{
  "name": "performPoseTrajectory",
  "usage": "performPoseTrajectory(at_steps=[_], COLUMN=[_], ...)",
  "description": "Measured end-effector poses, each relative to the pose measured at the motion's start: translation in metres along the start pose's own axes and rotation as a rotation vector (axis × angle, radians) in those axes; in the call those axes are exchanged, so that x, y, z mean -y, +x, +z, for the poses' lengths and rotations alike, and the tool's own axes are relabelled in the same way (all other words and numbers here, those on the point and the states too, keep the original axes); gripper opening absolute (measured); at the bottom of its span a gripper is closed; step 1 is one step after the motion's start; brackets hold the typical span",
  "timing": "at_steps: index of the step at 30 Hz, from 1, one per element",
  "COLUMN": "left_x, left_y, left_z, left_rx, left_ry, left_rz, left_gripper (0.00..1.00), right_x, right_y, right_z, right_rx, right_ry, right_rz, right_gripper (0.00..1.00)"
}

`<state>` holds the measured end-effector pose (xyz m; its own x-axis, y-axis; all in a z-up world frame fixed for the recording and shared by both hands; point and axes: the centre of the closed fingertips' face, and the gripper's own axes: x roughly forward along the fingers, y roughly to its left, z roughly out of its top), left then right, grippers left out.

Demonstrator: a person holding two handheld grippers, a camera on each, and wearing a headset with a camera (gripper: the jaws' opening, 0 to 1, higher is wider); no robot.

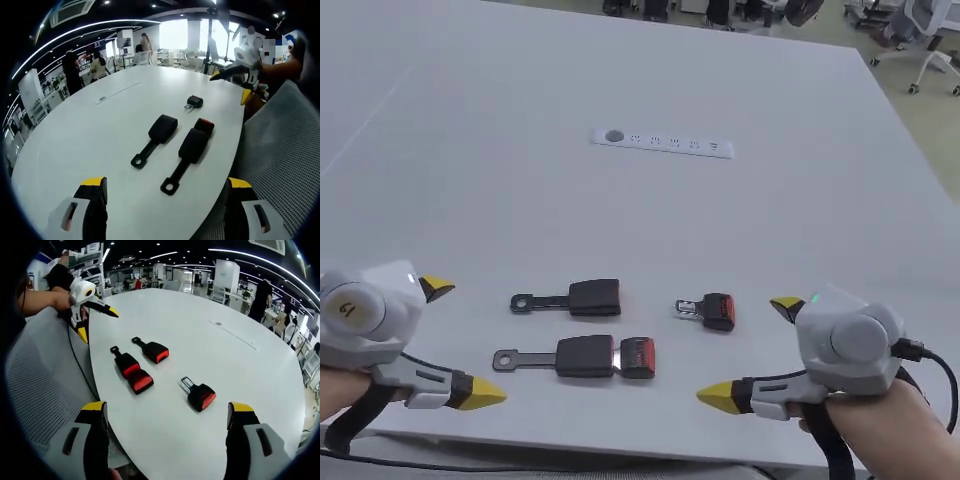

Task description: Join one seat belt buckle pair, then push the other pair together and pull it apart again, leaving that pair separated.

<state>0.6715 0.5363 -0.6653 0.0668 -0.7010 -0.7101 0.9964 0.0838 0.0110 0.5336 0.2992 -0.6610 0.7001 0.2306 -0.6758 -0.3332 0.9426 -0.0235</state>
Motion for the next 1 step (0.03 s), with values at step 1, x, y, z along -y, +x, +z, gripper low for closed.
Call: performPoseTrajectory(at_steps=[1], left_x=[-0.0002], left_y=[0.0], left_z=[-0.0003], left_rx=[-0.002], left_ry=[-0.002], left_rz=[0.0], left_gripper=[1.0], right_x=[0.0002], right_y=[0.0005], right_z=[0.0005], right_rx=[0.0], right_ry=[-0.001], right_rz=[0.001], right_gripper=[0.99])
